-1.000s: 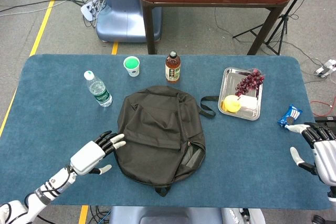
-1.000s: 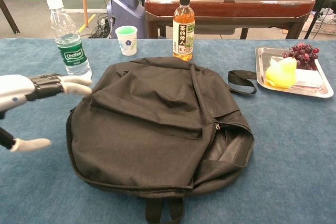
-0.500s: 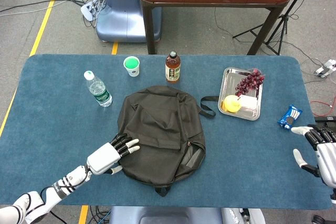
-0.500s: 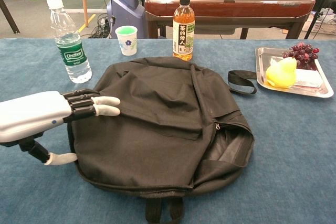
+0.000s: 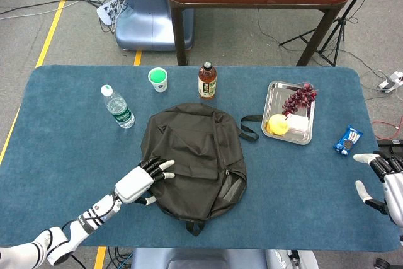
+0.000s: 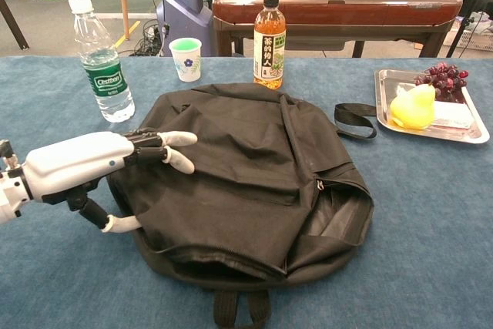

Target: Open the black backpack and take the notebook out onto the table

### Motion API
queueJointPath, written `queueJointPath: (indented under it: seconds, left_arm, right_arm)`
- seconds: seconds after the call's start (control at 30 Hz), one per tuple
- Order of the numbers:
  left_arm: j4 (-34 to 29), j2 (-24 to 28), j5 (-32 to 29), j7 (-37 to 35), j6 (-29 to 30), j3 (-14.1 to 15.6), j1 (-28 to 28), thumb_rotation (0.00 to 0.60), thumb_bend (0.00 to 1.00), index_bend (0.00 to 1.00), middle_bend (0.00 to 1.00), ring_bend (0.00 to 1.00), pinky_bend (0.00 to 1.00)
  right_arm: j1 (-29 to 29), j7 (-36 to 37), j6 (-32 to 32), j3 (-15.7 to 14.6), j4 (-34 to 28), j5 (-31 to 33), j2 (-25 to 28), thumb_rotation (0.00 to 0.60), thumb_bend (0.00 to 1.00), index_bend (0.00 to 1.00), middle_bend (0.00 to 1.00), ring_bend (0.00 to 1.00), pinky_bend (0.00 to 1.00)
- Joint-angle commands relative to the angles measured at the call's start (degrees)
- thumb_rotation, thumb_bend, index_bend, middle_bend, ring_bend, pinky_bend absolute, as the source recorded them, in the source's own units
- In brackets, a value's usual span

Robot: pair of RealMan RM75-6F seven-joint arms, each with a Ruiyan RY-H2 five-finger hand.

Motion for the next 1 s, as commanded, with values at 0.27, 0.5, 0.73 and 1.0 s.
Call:
queueJointPath:
  seconds: [0.27, 0.5, 0.73, 1.0]
  left_arm:
    - [-2.43, -0.24, -2.51, -2.10, 0.23, -0.50, -0.82, 0.600, 0.55, 0.45, 0.01, 0.04, 0.00]
    - [-8.02, -0.26, -9.92, 0.81, -0.05, -4.38, 0.78, 0.600, 0.71, 0.71, 0.37, 0.33, 0.07]
    - [-18.25, 3.15, -21.68, 3.55, -5.52, -9.46, 0.97, 0.600, 0.75, 0.73, 0.45, 0.39, 0.09]
    - [-25.08, 4.71, -32.37, 7.91, -10.20, -14.94, -1.08, 0.600, 0.75, 0.71, 0.46, 0.42, 0.14]
  right_arm:
    - [-0.14, 0.92, -0.25, -0.12, 1.24, 0.35, -0.51, 0.600, 0.39, 0.31, 0.31, 0.18, 0.22]
    - [-0.15, 1.38, -0.38, -0.23, 1.69, 0.15, -0.67, 0.600, 0.39, 0.31, 0.31, 0.18, 0.22]
    - [0.33, 1.63, -1.43, -0.73, 2.05, -0.95, -0.95, 0.600, 0.39, 0.31, 0.31, 0.18, 0.22]
    - [2.28, 1.72, -4.49, -1.80, 2.08, -4.11, -1.34, 0.600, 0.39, 0.31, 0.31, 0.18, 0.22]
